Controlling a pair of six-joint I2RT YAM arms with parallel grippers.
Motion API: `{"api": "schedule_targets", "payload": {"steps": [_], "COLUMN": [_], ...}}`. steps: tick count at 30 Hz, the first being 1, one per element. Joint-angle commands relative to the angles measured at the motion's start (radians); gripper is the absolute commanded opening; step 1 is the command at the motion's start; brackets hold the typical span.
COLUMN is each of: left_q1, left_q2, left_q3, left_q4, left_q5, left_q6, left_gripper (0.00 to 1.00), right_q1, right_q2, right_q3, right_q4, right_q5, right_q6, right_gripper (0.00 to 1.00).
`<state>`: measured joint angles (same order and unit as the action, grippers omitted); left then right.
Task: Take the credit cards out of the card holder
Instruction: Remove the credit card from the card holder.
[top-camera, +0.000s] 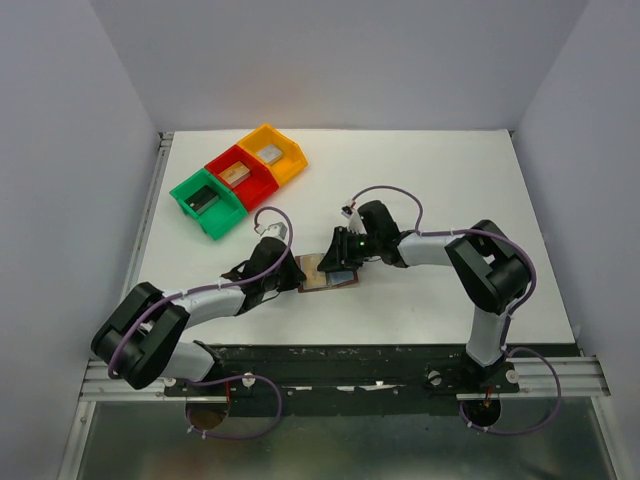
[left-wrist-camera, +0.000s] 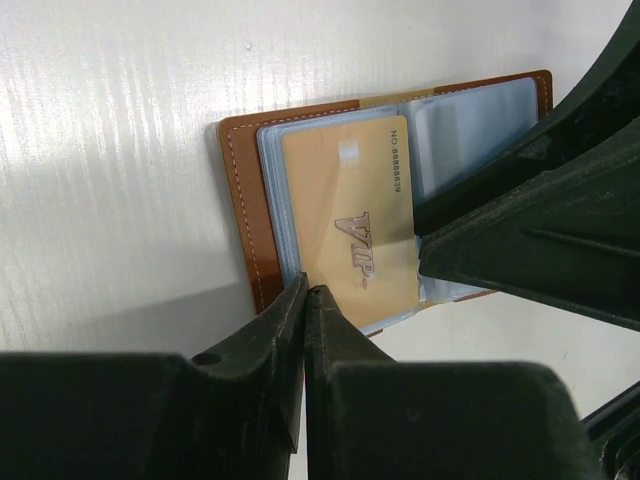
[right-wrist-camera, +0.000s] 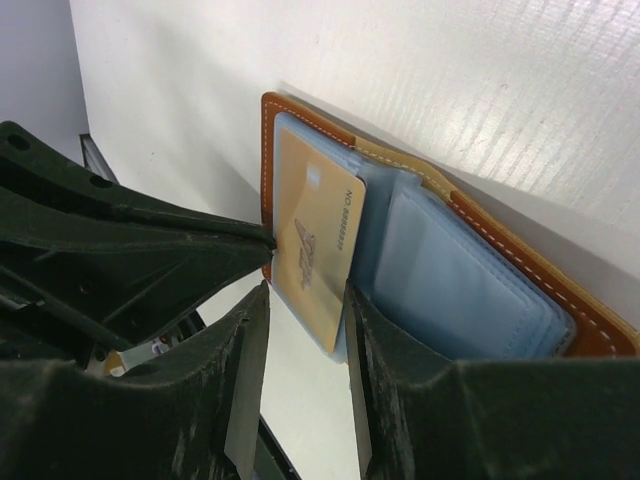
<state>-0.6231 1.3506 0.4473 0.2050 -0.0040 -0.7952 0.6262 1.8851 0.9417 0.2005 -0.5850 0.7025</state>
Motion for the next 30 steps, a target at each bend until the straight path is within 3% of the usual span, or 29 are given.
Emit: {"api": "schedule_targets", "payload": {"steps": [1,30], "left_q1": [0.002,0.002], "left_q2": [0.028,0.028], "left_q3": [-0.016,-0.044], "left_q4": [-0.009,0.011], "left_q5": [-0.014,-0.019], "left_q6": [-0.004,-0.021], "left_gripper": [0.17,0.17], "right_q1": [-0.005,-0.01], "right_q2": [0.009,0.028], "right_q3": [-0.026,-0.034], "right_q4": [0.085,0.028], "right_q5": [-0.055,0.005], "right_q6": [0.023,0.002], "right_gripper": [0.44,0.45]}}
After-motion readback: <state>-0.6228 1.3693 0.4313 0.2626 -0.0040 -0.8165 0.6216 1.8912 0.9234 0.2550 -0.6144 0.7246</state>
